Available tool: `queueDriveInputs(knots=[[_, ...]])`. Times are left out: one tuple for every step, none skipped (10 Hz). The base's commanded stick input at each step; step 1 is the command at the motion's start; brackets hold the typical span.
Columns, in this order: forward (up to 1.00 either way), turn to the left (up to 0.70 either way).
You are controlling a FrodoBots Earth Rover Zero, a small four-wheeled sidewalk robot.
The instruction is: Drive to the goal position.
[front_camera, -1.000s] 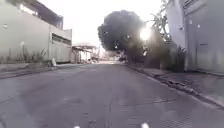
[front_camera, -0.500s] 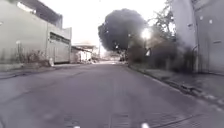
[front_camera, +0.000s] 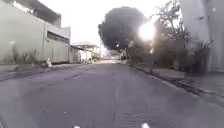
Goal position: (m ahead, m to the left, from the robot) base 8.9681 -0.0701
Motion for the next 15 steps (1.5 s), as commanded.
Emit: queueDriveInputs(knots=[[1.0,0.0],[1.0,0.0],[1.0,0.0],[1.0,0.0],[1.0,0.0],[1.0,0.0],[1.0,0.0],[1.0,0.0],[1.0,0.0],[1.0,0.0],[1.0,0.0],[1.0,0.0],[1.0,0.0],[1.0,0.0],[1.0,0.0]])
